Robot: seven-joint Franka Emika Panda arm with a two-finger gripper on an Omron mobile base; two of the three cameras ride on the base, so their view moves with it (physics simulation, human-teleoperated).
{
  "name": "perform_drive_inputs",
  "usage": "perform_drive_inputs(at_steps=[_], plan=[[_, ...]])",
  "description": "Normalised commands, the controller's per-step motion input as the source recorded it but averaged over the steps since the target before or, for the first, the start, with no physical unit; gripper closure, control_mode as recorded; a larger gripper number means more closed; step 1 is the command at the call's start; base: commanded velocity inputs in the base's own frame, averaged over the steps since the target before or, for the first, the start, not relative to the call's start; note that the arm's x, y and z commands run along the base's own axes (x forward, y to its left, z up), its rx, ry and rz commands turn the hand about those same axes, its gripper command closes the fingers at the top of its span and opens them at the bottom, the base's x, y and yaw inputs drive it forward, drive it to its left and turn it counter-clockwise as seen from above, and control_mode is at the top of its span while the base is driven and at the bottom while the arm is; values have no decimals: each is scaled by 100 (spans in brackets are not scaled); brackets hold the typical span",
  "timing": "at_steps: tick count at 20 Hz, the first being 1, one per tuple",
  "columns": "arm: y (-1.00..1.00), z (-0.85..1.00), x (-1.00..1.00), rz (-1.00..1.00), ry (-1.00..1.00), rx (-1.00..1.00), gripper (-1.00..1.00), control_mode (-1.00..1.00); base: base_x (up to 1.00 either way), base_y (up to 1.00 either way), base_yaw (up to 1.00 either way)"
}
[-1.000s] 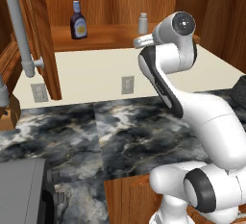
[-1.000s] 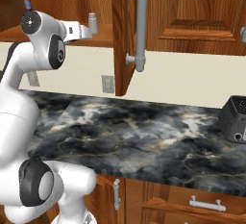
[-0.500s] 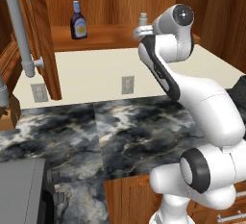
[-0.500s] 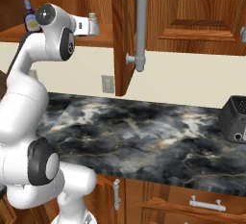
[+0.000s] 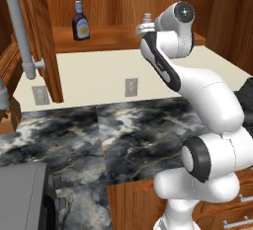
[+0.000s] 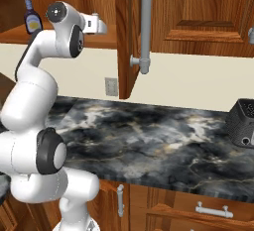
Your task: Move the condiment bottle and shaker from the cabinet to the dining counter.
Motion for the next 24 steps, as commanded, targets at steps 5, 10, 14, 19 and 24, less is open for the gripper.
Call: perform_drive_inputs(at_steps=[5,10,14,19,24], plan=[[0,0,39,0,0,0,-100,-100,0,0,0],[0,-2,40,0,1,0,-100,-100,0,0,0],[0,-3,40,0,1,0,-100,-100,0,0,0],[0,0,30,0,0,0,-100,-100,0,0,0],[0,-1,9,0,0,0,-100,-100,0,0,0]])
